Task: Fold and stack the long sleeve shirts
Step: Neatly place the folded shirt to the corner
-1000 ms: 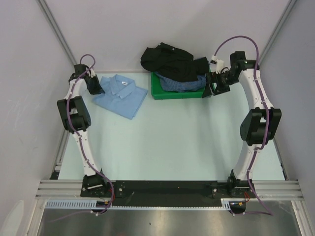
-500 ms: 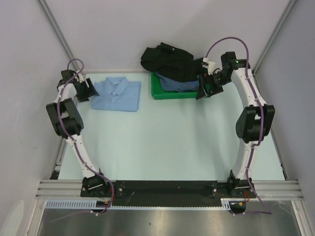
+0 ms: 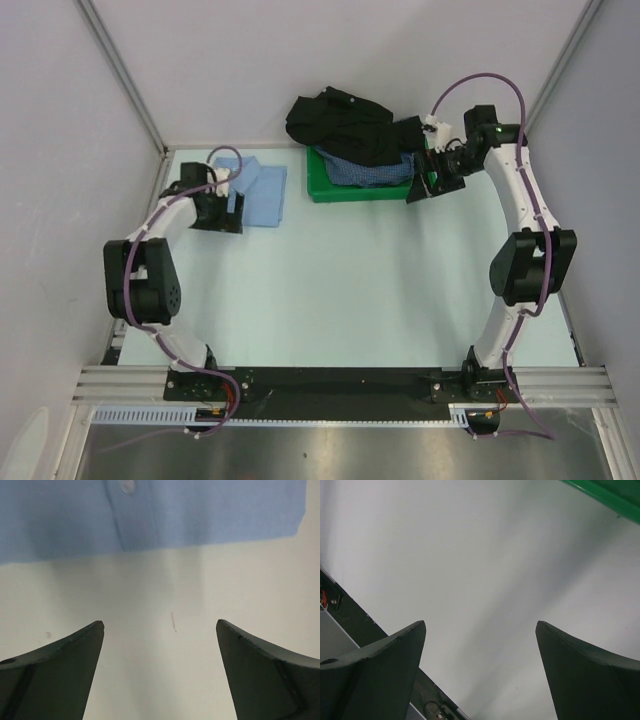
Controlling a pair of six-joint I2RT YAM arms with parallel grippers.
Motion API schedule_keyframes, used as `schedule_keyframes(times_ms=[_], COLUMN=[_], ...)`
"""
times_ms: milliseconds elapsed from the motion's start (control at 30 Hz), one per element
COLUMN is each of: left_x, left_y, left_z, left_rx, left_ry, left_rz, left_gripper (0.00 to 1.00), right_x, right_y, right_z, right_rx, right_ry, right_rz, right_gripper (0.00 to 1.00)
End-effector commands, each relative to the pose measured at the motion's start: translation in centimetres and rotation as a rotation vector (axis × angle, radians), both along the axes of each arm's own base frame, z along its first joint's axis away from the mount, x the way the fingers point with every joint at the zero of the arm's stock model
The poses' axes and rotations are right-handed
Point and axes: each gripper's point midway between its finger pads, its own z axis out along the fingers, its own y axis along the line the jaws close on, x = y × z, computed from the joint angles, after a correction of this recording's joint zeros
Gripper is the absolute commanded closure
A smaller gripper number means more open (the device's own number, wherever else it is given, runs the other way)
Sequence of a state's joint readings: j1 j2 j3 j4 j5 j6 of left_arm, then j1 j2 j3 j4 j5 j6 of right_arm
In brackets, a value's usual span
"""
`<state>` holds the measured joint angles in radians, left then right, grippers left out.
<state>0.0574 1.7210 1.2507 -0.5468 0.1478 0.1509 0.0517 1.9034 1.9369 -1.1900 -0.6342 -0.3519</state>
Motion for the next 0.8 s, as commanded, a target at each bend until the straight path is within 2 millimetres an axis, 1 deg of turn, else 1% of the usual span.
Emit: schedule_keyframes(times_ms=[0, 33, 100, 133, 233, 267, 333, 367, 400, 433, 467, 500, 533, 567, 600, 633, 667, 700, 733, 767], left_x=[0.0, 0.2, 0.9, 1.2, 2.5, 2.7, 3.5, 3.8, 4.1, 5.1, 5.6, 5.8, 6.9, 7.1, 7.4, 8.7, 8.5, 8.9, 9.8, 10.2], left_y=[-0.8, -2.3, -3.0, -3.2, -3.1, -3.1, -3.3, -3.3, -3.4, -3.4, -3.4, -3.2, -3.3, -3.3, -3.3, -3.4, -3.7, -3.9, -3.9, -4.0], left_z=[-1.4, -2.2, -2.8, -3.7, -4.6, -5.8, -6.2, -7.2, -7.6, -7.2, -7.2, -8.1, -7.3, -7.3, -7.8, -7.1, -7.3, -7.3, -7.2, -7.1], left_rx=[0.042, 0.041, 0.025, 0.023, 0.034, 0.03, 0.028, 0.031, 0.016, 0.021, 0.021, 0.029, 0.023, 0.027, 0.028, 0.023, 0.011, 0.005, 0.005, 0.002], left_ry=[0.007, 0.019, 0.015, 0.024, 0.016, 0.038, 0.037, 0.055, 0.061, 0.042, 0.037, 0.055, 0.037, 0.04, 0.046, 0.017, 0.052, 0.05, 0.039, 0.033], left_rz=[0.034, 0.011, 0.029, 0.028, 0.054, 0.063, 0.071, 0.072, 0.092, 0.097, 0.105, 0.112, 0.109, 0.11, 0.112, 0.107, 0.097, 0.094, 0.095, 0.093], left_gripper=[0.01, 0.0, 0.01, 0.01, 0.0, 0.01, 0.0, 0.01, 0.01, 0.01, 0.01, 0.01, 0.01, 0.01, 0.01, 0.01, 0.01, 0.0, 0.01, 0.01], right_x=[-0.7, -0.8, -1.1, -1.2, -1.5, -1.5, -1.5, -1.4, -1.4, -1.3, -1.4, -1.3, -1.4, -1.4, -1.3, -1.4, -1.3, -1.3, -1.0, -0.9], right_y=[-0.3, -0.3, -0.4, -0.5, -0.8, -0.9, -1.2, -1.5, -1.7, -1.8, -1.9, -1.9, -1.8, -1.9, -1.9, -1.9, -1.9, -1.9, -2.9, -2.9], right_z=[2.6, 2.5, 2.8, 2.9, 3.0, 3.1, 3.3, 3.3, 3.4, 3.4, 3.5, 3.5, 3.4, 3.4, 3.4, 3.4, 3.3, 3.2, 3.3, 3.2], right_rx=[0.017, 0.016, 0.018, 0.017, 0.013, 0.011, 0.007, 0.001, -0.001, -0.001, -0.002, 0.0, 0.0, 0.0, 0.0, 0.0, -0.001, -0.001, -0.002, 0.001], right_ry=[-0.077, -0.074, -0.077, -0.079, -0.075, -0.079, -0.084, -0.087, -0.09, -0.091, -0.09, -0.089, -0.088, -0.086, -0.088, -0.087, -0.087, -0.085, -0.09, -0.087], right_rz=[-0.014, -0.016, -0.017, -0.02, -0.033, -0.038, -0.048, -0.054, -0.06, -0.063, -0.068, -0.068, -0.066, -0.068, -0.068, -0.067, -0.066, -0.066, -0.092, -0.092], right_gripper=[0.02, 0.01, 0.0, 0.0, 0.0, 0.0, 0.0, 0.0, 0.0, 0.0, 0.0, 0.0, 0.01, 0.0, 0.0, 0.0, 0.0, 0.0, 0.0, 0.0])
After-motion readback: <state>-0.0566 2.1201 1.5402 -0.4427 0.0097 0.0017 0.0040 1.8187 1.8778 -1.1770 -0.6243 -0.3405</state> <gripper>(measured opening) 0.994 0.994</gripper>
